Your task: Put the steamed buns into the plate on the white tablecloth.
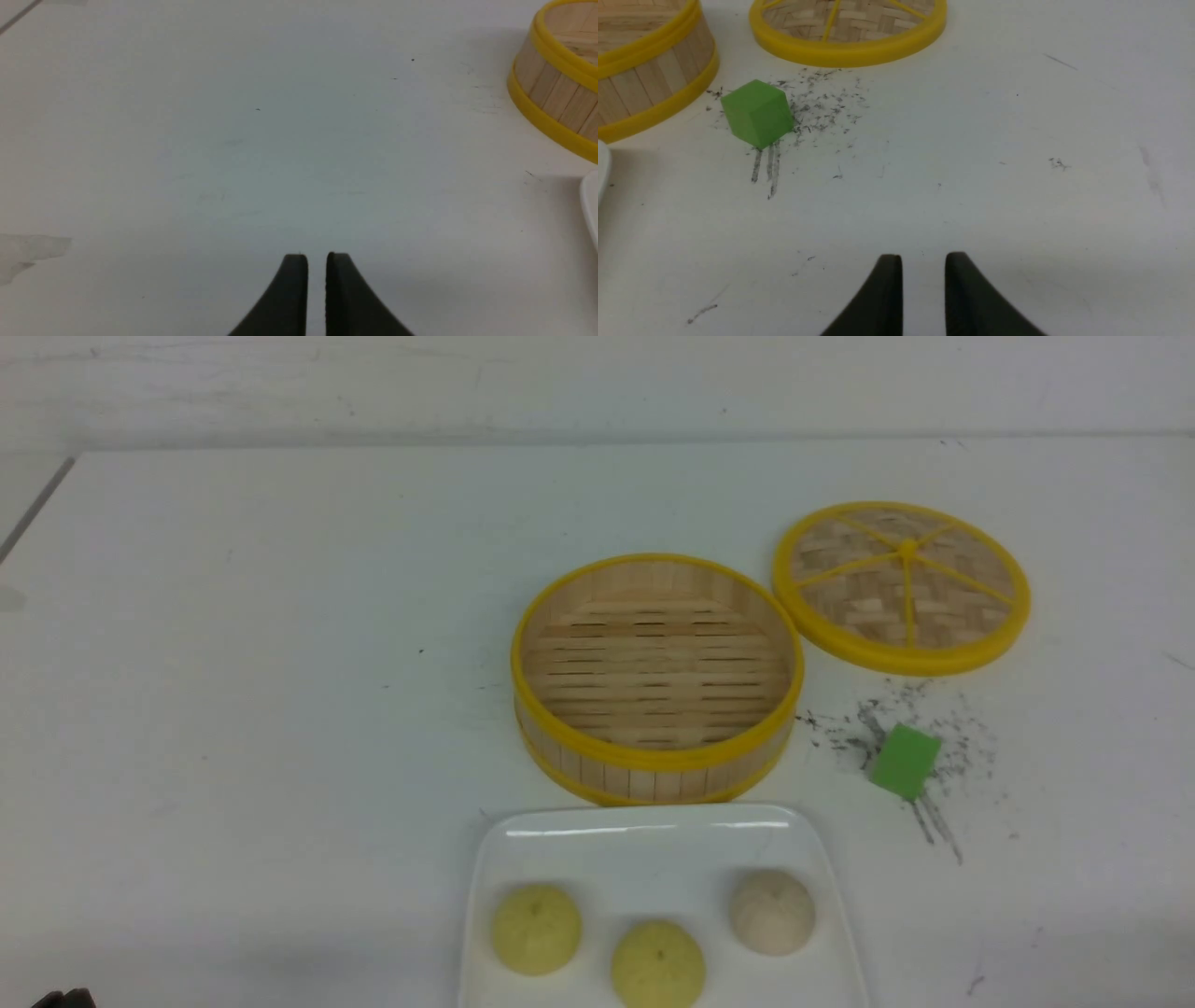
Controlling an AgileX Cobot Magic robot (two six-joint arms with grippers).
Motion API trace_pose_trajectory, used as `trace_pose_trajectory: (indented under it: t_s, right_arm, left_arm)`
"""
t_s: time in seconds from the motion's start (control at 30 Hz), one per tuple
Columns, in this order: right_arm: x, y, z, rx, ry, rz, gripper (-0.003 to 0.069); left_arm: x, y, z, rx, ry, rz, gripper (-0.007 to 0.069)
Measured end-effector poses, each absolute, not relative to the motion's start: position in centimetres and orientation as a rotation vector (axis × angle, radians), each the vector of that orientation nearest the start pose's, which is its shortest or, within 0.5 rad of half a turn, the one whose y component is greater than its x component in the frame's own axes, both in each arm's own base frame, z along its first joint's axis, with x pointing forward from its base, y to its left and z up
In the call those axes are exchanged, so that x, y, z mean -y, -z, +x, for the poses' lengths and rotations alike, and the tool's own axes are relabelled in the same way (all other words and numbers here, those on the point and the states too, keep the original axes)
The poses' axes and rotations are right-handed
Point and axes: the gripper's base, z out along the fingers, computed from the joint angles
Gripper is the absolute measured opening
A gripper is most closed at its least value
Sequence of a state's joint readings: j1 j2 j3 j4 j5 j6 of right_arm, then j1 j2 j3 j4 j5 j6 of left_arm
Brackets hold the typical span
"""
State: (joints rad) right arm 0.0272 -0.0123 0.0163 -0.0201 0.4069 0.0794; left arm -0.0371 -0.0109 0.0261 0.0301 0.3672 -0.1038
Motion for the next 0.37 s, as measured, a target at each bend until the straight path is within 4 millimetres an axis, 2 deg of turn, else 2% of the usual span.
trace_pose_trajectory:
  t_s: [0.37]
  right_arm:
    - [-0.07,-17.19,5.14,-1.894,-0.053,0.037,0.0181]
  left_arm:
    - [0.10,-17.20,5.27,-1.866,0.068,-0.043,0.0108]
